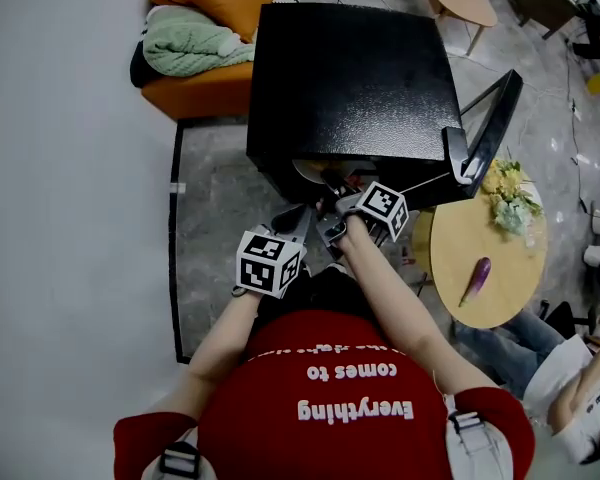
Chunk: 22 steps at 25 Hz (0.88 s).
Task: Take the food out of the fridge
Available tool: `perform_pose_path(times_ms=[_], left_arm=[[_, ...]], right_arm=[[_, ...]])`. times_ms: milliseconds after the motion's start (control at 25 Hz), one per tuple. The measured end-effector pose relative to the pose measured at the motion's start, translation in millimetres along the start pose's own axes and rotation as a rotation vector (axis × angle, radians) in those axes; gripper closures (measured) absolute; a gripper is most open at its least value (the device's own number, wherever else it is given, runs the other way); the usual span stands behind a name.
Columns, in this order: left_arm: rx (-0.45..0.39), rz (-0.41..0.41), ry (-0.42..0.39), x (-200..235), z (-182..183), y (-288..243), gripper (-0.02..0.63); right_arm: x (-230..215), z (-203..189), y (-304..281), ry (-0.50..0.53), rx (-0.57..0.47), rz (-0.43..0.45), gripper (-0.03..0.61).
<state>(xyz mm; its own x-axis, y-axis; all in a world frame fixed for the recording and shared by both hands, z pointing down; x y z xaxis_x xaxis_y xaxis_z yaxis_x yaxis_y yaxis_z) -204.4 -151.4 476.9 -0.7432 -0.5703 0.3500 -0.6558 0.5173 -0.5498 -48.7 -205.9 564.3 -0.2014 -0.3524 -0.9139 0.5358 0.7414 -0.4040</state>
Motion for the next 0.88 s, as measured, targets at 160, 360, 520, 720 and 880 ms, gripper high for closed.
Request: perform_pose_path(times_ms=[160,360,520,720,880], left_arm=[[-0.005,-0.004,0.0,-0.8,3.1,-0.4,0.609],[-0.017,-0.007,-0.011,1.3,9.2,-2.4,0.609],[-0.02,-0.009,-0.016,2.5,12.2,-2.9,0.609],[-0.028,-0.015,-0.028,1.0,17.9,-3.3,0.609],[-0.04,-0.023,-0.042,-3.2,22.8,-2.2,0.609]], right_arm=[[-1.0,-2.9,7.7,-0.07,-0.003,0.016,0.549],[-5.1,-4.3,15.9,-0.072,0.01,0.043,0.555],[-8.7,-2.3,23.3,-0.017,0.035,0.085,0.555],[-6.9,-2.2,38.7,-0.017,0.058,0.173,0.556],[-4.1,-6.7,54.5,-0.007,0.085,0.207,0.557]])
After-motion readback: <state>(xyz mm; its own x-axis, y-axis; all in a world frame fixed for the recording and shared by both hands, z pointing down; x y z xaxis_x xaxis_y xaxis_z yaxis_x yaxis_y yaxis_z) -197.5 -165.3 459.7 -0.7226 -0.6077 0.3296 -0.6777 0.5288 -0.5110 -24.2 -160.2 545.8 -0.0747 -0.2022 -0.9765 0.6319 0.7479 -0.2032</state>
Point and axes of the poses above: the fingertips, and each gripper's own axes: y backward along the fingers, x to its left, z out of its top, the point moved 9 cm from there along y, backward along the fingers, and after that the axes turned 3 degrees about -z, right-handed, at the moved point
